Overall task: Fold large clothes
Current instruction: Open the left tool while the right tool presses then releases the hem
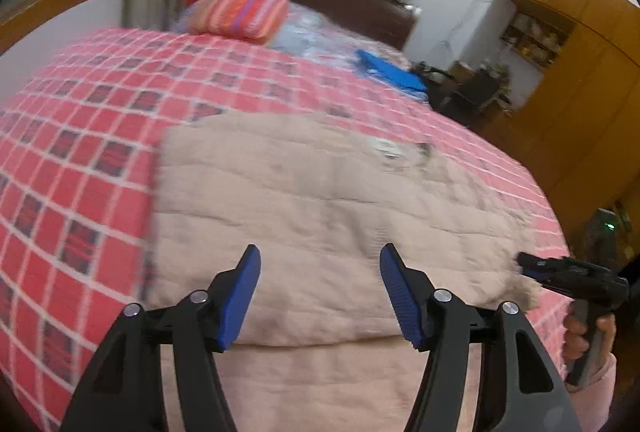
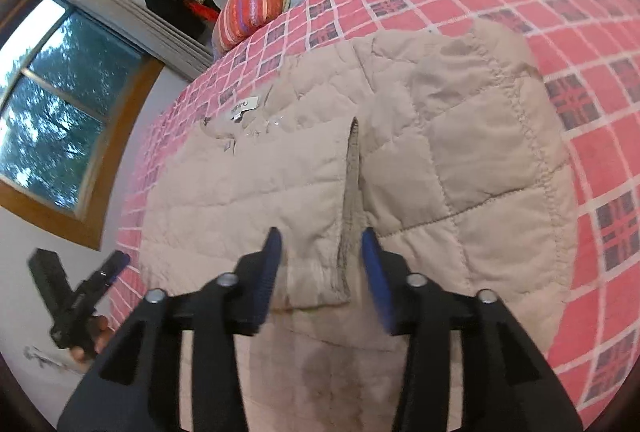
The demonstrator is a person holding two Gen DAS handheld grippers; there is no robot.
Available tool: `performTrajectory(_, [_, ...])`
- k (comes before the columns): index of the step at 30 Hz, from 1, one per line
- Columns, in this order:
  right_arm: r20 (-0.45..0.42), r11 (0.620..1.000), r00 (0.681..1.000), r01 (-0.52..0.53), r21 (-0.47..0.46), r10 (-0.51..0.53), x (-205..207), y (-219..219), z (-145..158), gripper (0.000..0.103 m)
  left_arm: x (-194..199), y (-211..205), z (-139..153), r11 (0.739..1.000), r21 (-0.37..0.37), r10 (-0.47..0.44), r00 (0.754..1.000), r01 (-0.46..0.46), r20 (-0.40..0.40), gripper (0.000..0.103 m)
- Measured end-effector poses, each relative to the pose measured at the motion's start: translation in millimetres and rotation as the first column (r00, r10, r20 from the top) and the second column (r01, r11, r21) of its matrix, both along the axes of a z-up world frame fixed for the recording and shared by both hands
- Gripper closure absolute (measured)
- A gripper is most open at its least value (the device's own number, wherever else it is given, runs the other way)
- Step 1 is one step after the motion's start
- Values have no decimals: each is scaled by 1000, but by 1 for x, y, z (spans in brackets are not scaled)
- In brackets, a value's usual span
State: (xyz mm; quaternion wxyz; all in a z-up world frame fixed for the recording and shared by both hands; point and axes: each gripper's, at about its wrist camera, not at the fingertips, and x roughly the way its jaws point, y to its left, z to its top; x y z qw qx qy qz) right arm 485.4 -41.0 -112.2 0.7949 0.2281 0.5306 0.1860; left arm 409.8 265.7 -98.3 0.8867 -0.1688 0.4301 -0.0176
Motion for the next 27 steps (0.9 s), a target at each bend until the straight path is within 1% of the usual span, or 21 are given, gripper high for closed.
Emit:
performTrajectory(2, [-30,1000,1000,-6,-4,6,4,6,-7,57,2,13,-7,998,31,49,998,-48,-46,40])
performTrajectory(4, [-42,1000,999,-23,-3,23,8,13,-13,57,1,27,-12,990,83,116,991,-111,-62,40])
performTrajectory(5, [-44,1000,999,-29,-8,29,10,18,-16,60,0,38,-16,982,103,166,984,-158,-70,36])
performTrajectory(6, [-42,999,999,-34,-18,33,12,21,-17,64,-1,45,-19,979,96,187,979,-179,-78,34])
performTrajectory(8, [-40,998,998,-48,-30,46,13,26,-18,83,0,56,-27,982,35,190,977,-188,-97,34])
performTrajectory(10, [-25,997,998,-63,-46,61,12,30,-15,92,4,61,-36,986,-61,146,982,-154,-117,34])
performTrajectory(11, [-13,997,998,-65,-53,64,12,31,-12,94,5,61,-39,986,-86,135,983,-146,-123,36])
performTrajectory(12, [7,997,998,-59,-56,60,10,30,-6,95,6,60,-40,984,-97,140,982,-152,-126,36])
performTrajectory(13, [22,997,998,-52,-58,53,9,27,-2,95,7,58,-40,984,-86,146,982,-157,-117,36])
performTrajectory(16, [46,997,999,-17,-77,21,8,16,7,95,11,42,-40,991,-26,130,986,-133,-103,35])
performTrajectory(18, [32,996,999,-10,-89,13,9,12,3,95,14,33,-44,992,17,126,986,-125,-111,35])
performTrajectory(19, [19,995,1000,-10,-98,12,10,12,-2,95,15,29,-48,991,55,129,984,-123,-121,35])
performTrajectory(21, [-15,993,1000,-17,-117,16,11,14,-16,95,19,26,-54,988,95,131,982,-119,-136,33])
performTrajectory(22, [-25,992,1000,-20,-124,17,12,14,-21,95,20,26,-56,988,100,131,982,-118,-139,33])
performTrajectory(24, [-38,991,999,-26,-132,22,14,16,-29,95,19,28,-58,989,88,131,981,-119,-144,33])
performTrajectory(26, [-31,988,999,-39,-150,34,10,16,-24,90,18,31,-54,990,76,132,980,-122,-148,34])
performTrajectory(27, [-18,985,999,-38,-167,35,6,17,-18,89,15,32,-49,988,81,141,979,-130,-146,36])
